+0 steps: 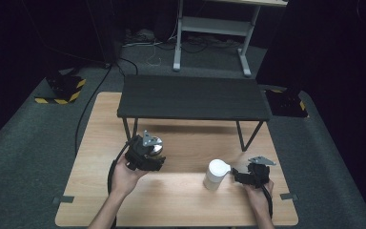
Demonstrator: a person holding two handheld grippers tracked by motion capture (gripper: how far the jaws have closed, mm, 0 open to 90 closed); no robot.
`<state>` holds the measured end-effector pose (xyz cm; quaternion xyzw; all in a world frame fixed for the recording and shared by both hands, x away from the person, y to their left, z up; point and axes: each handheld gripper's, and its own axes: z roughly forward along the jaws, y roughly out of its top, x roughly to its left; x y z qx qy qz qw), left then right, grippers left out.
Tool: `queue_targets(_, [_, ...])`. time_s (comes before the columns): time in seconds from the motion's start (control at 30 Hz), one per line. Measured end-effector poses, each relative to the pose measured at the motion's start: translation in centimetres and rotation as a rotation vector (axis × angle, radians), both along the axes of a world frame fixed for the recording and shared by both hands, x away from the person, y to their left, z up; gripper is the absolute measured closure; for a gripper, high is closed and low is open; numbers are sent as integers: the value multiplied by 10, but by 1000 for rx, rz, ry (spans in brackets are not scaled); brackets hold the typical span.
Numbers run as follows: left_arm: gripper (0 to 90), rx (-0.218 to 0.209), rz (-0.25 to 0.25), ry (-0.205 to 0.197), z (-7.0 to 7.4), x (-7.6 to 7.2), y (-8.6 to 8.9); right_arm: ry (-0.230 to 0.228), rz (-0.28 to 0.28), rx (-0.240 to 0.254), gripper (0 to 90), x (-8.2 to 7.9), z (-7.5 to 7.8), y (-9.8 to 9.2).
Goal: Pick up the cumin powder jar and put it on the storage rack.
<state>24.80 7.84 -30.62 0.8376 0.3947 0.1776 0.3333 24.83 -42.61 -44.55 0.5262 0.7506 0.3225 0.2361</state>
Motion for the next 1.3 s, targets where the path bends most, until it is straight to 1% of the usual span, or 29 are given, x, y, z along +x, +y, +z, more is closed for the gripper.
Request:
queue_targets(0.03, [316,-1,-5,0,4,1,0,0,0,0,72,0,0,0])
queue_targets(0.07, [317,-28,12,-20,2,-1,-1,0,0,0,72,0,0,0])
queue_targets(0.1, [317,-6,-16,-2,12,3,0,1,-1,1,72,0,0,0])
queue_targets(0.17, [317,-6,-24,-10,20,5,-1,1,-1,1,72,0,0,0])
queue_targets(0.2, [317,-26,-11,-28,18,4,-3,1,-1,1,72,0,0,0])
queue_targets(0.23, [317,-21,-18,-32,24,5,-4,1,-1,1,73,0,0,0])
queue_targets(0.27, [317,-8,-32,-16,30,8,-4,1,-1,1,73,0,0,0])
queue_targets(0.3, [317,-26,-24,-31,31,8,-5,1,-1,1,73,0,0,0])
queue_targets(0.33, [317,-9,-41,-20,37,12,-5,0,-1,0,73,0,0,0])
queue_targets(0.37, [317,-26,-34,-33,39,12,-6,0,-1,0,73,0,0,0])
queue_targets(0.43, [317,-27,-38,-34,46,15,-8,0,-1,0,73,0,0,0])
queue_targets(0.47, [317,-8,-54,-20,55,19,-9,0,-1,0,73,0,0,0])
queue_targets(0.5, [316,-8,-54,-20,55,19,-9,0,-1,0,73,0,0,0])
queue_targets(0.6, [317,-8,-67,-25,67,26,-12,1,-4,1,73,0,0,1])
queue_targets(0.7, [317,-14,-66,-35,76,30,-14,1,-6,1,74,-1,0,1])
queue_targets(0.77, [316,-10,-69,-42,82,33,-15,1,-7,1,74,-1,0,1])
queue_targets(0.8, [317,-18,-62,-43,84,34,-16,1,-7,1,74,-1,0,1])
queue_targets(0.83, [317,-14,-66,-45,88,37,-17,1,-7,1,74,-1,0,1])
queue_targets(0.9, [317,-19,-62,-45,90,38,-18,0,-7,1,74,-1,0,1])
queue_targets(0.93, [317,-19,-58,-62,91,39,-20,0,-7,1,74,-1,0,1])
queue_targets(0.97, [317,-6,-69,-51,97,42,-21,1,-8,2,74,-1,0,1])
queue_targets(1.1, [317,-17,-71,-53,105,49,-25,0,-8,2,75,-1,0,1])
queue_targets(1.13, [317,-17,-71,-53,105,49,-25,0,-8,2,75,-1,0,1])
queue_targets(1.17, [317,-24,-70,-52,108,53,-26,0,-8,1,75,-1,0,1])
queue_targets(1.3, [317,-26,-60,-50,114,63,-32,-1,-9,1,76,-1,0,1])
